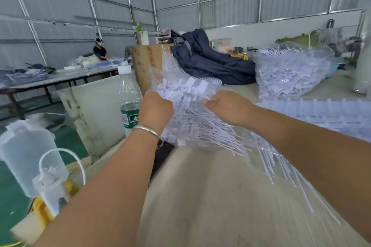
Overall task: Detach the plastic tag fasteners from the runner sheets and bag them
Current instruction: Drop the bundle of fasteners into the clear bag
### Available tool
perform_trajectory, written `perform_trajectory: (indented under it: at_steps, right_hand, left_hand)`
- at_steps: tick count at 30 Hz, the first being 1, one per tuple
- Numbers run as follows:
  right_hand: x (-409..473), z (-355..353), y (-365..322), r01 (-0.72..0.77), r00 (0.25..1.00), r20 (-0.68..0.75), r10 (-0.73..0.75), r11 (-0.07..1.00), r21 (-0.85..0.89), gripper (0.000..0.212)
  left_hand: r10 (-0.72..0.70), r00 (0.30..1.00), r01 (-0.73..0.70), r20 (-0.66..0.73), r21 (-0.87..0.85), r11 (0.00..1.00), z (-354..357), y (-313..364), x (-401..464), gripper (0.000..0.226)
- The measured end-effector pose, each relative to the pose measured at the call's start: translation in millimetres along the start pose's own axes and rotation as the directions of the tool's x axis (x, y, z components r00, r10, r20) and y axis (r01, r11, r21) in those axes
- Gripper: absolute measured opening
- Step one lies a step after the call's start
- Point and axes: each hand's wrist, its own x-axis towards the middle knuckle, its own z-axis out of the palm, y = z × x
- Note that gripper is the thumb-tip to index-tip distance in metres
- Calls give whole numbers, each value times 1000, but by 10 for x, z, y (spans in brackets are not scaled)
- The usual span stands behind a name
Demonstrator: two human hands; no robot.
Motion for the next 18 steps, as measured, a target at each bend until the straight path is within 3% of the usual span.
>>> perform_trajectory:
  at_steps: [3, 8, 11, 13, 16, 18]
  right_hand:
    - [197, 108, -57, 21, 992, 124, 2, 982, -186, 50]
    - [531, 180, -341, 99, 989, 141, -54, 937, -336, 31]
    - [684, 316, -548, 137, 976, 210, -65, 927, -349, 15]
    - [732, 469, -583, 170, 979, 169, -117, 922, -349, 32]
    - [767, 622, -548, 168, 986, 56, -158, 907, -386, 38]
    - [790, 595, -551, 163, 985, 96, -140, 943, -291, 39]
  left_hand:
    - [51, 989, -63, -138, -87, 994, 41, -68, 36, 25]
    - [196, 939, -266, -282, -236, 935, 59, 53, 25, 42]
    - [293, 912, -369, -285, -262, 892, 90, 180, -14, 38]
    - [300, 917, -371, -264, -283, 884, 124, 220, -19, 37]
    - [259, 946, -302, -196, -242, 922, 197, 178, 5, 39]
    - [221, 962, -254, -162, -218, 942, 227, 129, 7, 38]
